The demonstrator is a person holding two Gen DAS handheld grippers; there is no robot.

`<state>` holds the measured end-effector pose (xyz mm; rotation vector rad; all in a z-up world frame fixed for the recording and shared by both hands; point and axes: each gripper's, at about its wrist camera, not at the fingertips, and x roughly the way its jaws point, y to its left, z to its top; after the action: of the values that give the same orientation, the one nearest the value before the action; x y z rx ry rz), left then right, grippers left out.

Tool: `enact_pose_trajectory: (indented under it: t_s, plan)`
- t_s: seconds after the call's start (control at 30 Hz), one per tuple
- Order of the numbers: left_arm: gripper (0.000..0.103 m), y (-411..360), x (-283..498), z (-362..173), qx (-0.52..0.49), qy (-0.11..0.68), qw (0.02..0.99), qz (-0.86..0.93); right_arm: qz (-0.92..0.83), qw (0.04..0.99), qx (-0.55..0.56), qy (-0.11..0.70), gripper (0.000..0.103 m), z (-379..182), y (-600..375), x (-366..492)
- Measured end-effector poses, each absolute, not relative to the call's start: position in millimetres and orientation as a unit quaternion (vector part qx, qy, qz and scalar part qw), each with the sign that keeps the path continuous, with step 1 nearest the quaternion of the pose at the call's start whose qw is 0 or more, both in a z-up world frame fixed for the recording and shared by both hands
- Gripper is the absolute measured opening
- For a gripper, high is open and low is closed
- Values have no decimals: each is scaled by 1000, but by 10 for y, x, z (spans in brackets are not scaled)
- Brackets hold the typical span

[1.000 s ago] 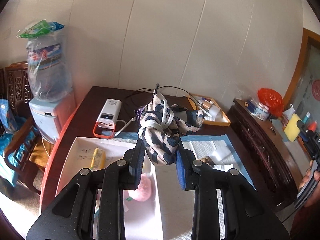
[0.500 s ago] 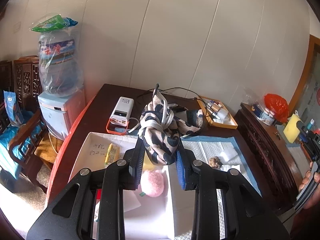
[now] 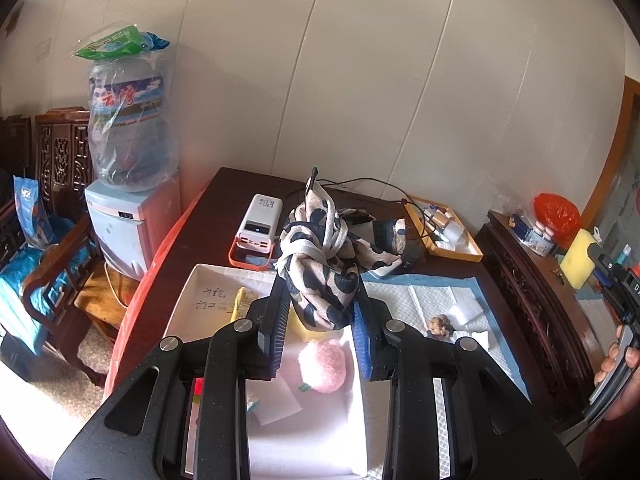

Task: Organize soft objects
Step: 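Carry the patterned cloth and green-yellow sponge over the white box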

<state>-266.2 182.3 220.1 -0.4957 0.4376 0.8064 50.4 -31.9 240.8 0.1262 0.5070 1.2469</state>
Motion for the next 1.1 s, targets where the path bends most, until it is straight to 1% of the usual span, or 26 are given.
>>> enact_pose_trajectory:
  t_s: [0.5, 1.1]
  plan:
    - [28, 1965, -2924, 2106, -257, 206, 855, 401, 606, 753, 32, 253, 30, 2327, 48, 253]
    - [28, 2145, -3293, 1973, -274, 211, 837, 424, 663, 691, -4, 290, 30, 2126, 604, -272]
